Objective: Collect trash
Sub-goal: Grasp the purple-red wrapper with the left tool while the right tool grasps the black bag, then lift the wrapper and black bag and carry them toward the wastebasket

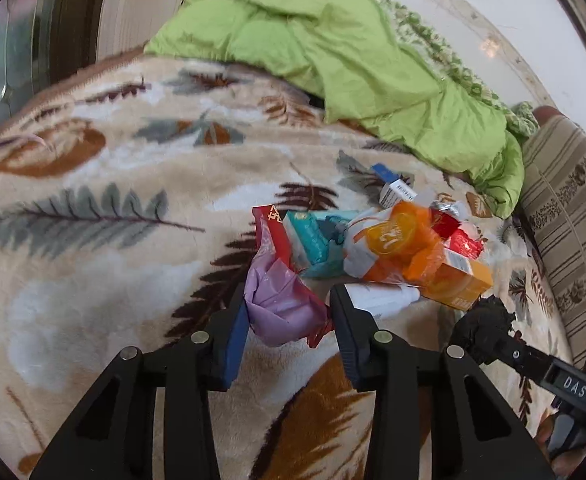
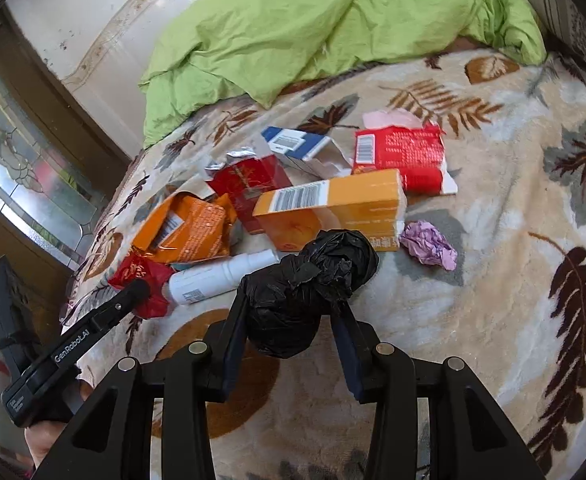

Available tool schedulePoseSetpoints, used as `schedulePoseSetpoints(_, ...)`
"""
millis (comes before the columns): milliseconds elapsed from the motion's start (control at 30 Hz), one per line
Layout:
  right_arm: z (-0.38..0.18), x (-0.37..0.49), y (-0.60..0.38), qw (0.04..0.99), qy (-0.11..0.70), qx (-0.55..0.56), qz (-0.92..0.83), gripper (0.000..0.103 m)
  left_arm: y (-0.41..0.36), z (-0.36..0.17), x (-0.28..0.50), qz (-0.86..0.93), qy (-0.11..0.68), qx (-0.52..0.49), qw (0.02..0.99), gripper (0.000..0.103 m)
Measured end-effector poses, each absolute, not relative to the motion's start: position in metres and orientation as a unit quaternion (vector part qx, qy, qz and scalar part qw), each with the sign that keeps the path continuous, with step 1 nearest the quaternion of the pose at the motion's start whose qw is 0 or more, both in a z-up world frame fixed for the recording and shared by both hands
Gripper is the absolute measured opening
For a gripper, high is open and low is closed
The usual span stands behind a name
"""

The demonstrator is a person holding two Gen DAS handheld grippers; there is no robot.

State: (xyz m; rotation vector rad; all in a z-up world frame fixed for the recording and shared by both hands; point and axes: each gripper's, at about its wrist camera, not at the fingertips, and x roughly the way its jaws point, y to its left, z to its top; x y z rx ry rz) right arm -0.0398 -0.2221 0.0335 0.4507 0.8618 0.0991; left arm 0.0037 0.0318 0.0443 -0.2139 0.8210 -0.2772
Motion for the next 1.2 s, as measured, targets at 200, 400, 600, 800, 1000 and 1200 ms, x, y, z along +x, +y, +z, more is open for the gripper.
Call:
schedulePoseSetpoints(200, 0.047, -0.048, -0.213, 0.907, 0.384, 0.170, 0.044, 0.044, 0.021, 0.063, -0.021, -0.160, 0.357, -0.077, 0.917, 0.038)
schedulePoseSetpoints(400, 0.053, -0.047, -0.201, 0.917, 0.368, 0.142, 0.056, 0.044, 0.000, 0.075, -0.041, -0.175, 0.321, -0.021, 0.931, 0.038)
schedulePoseSetpoints(600, 0.054, -0.046, -0.192, 0.922, 0.365, 0.119, 0.059, 0.044, -0.006, 0.076, -0.045, -0.159, 0.303, 0.022, 0.939, 0.039)
schedulePoseSetpoints(800, 0.054, -0.046, -0.188, 0.923, 0.366, 0.107, 0.058, 0.044, -0.007, 0.076, -0.044, -0.125, 0.291, 0.051, 0.947, 0.039)
schedulePoseSetpoints(1000, 0.055, -0.048, -0.183, 0.925, 0.362, 0.094, 0.060, 0.044, -0.007, 0.077, -0.041, -0.102, 0.284, 0.063, 0.951, 0.039)
schedulePoseSetpoints(1200, 0.055, -0.047, -0.181, 0.926, 0.361, 0.090, 0.061, 0.044, -0.005, 0.075, -0.036, -0.088, 0.289, 0.070, 0.951, 0.039)
